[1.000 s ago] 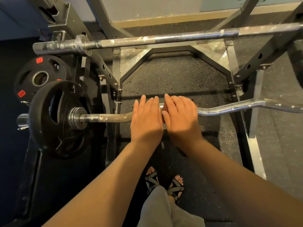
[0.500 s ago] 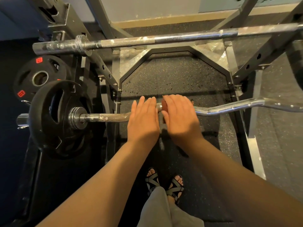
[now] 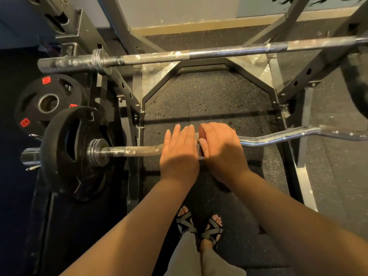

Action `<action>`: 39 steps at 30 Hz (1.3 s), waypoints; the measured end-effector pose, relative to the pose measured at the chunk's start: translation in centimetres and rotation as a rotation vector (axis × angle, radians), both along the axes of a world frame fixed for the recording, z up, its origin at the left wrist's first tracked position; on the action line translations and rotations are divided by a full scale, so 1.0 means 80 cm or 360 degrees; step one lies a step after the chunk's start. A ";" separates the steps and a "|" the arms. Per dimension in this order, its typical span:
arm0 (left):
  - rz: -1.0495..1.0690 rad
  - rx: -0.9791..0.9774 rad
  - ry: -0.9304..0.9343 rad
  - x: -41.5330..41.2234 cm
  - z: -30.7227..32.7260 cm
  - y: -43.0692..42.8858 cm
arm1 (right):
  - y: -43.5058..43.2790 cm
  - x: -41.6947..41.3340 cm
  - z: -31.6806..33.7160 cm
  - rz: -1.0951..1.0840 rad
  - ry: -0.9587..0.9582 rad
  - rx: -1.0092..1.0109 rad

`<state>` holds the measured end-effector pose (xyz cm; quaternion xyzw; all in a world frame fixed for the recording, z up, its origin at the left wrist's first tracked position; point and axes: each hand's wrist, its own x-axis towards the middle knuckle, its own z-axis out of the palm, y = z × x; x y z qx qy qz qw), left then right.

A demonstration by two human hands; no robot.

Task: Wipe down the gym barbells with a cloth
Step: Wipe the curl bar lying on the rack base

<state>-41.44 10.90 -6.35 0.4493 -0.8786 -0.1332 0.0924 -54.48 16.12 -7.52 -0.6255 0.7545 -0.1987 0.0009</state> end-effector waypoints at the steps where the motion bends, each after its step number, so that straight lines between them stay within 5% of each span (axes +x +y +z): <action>1: -0.0001 -0.0004 -0.0012 0.001 -0.003 -0.002 | -0.012 -0.002 0.000 -0.0067 0.0032 0.0051; 4: -0.0056 0.0057 -0.0129 0.002 -0.003 -0.005 | -0.043 0.001 0.002 -0.0202 0.0106 0.0374; 8: -0.0059 -0.0059 -0.0011 0.006 -0.003 -0.006 | 0.008 0.022 0.004 -0.0262 -0.0084 0.0188; 11: -0.0079 -0.0138 0.0069 0.008 -0.004 -0.006 | 0.045 0.038 -0.005 -0.0148 0.0152 0.0343; 18: -0.0069 -0.0032 -0.0091 0.005 -0.009 -0.008 | -0.033 0.003 0.007 -0.0256 0.0142 0.0502; 26: -0.0084 0.0230 -0.0171 -0.001 0.017 -0.006 | 0.034 0.043 -0.010 -0.0232 0.0130 0.0230; 32: 0.0026 0.0211 -0.0259 -0.004 0.007 -0.007 | -0.029 0.014 0.019 -0.0301 0.0034 0.0353; 39: 0.0065 0.0142 -0.0193 -0.004 0.014 0.001 | 0.055 0.031 -0.028 -0.0155 0.0132 0.0051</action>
